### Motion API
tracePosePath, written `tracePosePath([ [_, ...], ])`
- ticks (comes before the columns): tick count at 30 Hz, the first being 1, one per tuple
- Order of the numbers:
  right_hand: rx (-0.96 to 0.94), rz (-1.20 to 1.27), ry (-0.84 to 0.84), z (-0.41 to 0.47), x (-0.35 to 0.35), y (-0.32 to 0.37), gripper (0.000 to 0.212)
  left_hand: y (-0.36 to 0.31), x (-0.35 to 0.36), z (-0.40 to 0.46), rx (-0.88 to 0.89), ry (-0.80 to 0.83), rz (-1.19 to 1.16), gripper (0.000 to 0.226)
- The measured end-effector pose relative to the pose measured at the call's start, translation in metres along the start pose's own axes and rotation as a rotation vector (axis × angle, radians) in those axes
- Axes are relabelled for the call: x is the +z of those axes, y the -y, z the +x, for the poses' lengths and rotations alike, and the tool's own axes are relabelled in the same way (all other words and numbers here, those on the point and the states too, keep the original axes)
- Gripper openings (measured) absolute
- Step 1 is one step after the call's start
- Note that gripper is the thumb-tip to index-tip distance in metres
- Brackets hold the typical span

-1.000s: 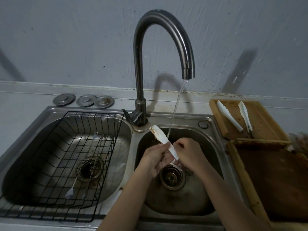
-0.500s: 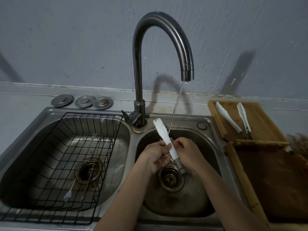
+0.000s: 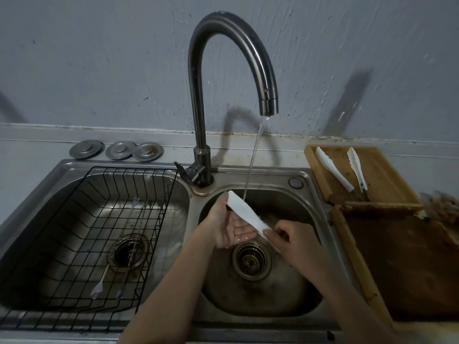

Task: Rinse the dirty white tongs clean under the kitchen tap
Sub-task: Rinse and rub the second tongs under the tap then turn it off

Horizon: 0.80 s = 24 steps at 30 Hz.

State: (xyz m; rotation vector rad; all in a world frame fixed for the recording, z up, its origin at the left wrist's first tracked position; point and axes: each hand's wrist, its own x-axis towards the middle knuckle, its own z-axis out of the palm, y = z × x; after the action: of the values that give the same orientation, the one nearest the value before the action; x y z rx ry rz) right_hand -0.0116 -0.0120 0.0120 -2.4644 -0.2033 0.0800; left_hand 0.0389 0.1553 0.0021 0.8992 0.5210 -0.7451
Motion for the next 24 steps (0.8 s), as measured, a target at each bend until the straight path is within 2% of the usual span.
tracePosePath([
  [6, 0.04, -0.043, 0.016, -0.003, -0.003, -0.013, 0.027, 0.02, 0.009, 0.007, -0.056, 0.008, 0.177, 0.043],
  [12, 0.015, 0.007, 0.019, -0.003, -0.003, -0.018, 0.028, 0.016, -0.003, 0.003, -0.083, 0.036, -0.019, 0.085],
  [16, 0.002, 0.014, -0.029, -0.004, -0.001, -0.014, 0.022, 0.014, -0.005, 0.005, -0.056, 0.047, -0.053, 0.096],
  [19, 0.026, 0.067, -0.155, -0.002, -0.001, -0.013, 0.019, 0.011, -0.005, 0.006, -0.021, 0.056, -0.086, 0.097],
  [21, 0.147, 0.129, -0.157, 0.001, -0.002, -0.011, 0.035, 0.01, -0.006, 0.006, -0.003, 0.069, -0.1, 0.097],
  [24, 0.459, 0.259, 0.125, 0.003, -0.013, 0.003, 0.053, 0.008, -0.004, 0.006, 0.026, 0.104, -0.082, 0.096],
])
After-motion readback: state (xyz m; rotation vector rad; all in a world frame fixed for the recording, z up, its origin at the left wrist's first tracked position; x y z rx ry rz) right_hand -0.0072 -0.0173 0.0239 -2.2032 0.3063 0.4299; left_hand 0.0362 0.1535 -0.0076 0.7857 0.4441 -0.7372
